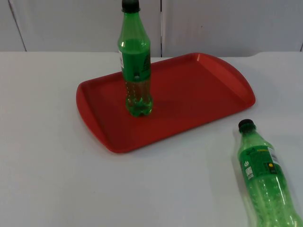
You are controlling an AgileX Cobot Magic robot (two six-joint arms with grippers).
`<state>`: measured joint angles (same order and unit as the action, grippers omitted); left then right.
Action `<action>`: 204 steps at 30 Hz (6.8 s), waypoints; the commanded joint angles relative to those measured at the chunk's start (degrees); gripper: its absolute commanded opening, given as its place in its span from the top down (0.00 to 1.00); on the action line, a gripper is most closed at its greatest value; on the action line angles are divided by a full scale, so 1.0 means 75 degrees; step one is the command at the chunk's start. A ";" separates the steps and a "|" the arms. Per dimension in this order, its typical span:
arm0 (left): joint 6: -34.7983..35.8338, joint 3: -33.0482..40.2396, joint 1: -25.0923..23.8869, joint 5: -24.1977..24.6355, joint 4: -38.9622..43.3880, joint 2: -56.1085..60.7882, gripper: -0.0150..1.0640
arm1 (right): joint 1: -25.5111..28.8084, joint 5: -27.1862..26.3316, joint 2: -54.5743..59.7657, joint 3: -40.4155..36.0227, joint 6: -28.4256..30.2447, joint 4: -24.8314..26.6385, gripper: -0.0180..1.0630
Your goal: Place the bottle upright on the tray.
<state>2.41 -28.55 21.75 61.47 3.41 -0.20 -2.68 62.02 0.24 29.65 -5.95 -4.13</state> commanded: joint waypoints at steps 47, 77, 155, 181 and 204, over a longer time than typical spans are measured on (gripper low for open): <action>0.0001 0.0029 0.0045 0.0003 0.0014 0.0027 0.01 | 0.0021 -0.0063 -0.0033 0.0019 0.0135 0.0003 0.06; 0.0001 0.0029 0.0045 0.0003 0.0014 0.0027 0.01 | 0.0021 0.0112 0.5261 0.3178 0.0275 0.0672 0.07; 0.0001 0.0029 0.0045 0.0003 0.0014 0.0027 0.01 | -0.3920 -0.3063 1.3869 0.3857 -0.4546 -0.0769 0.07; 0.0001 0.0029 0.0045 0.0003 0.0014 0.0027 0.01 | -0.3997 -0.3998 1.5430 0.4083 -0.5293 -0.1405 0.14; 0.0001 0.0029 0.0045 0.0003 0.0014 0.0027 0.01 | -0.3997 -0.4128 1.5430 0.4083 -0.5347 -0.1328 0.98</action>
<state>2.31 -28.55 21.75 61.57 3.41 -0.20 -32.29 31.58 116.18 60.09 -45.83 -13.99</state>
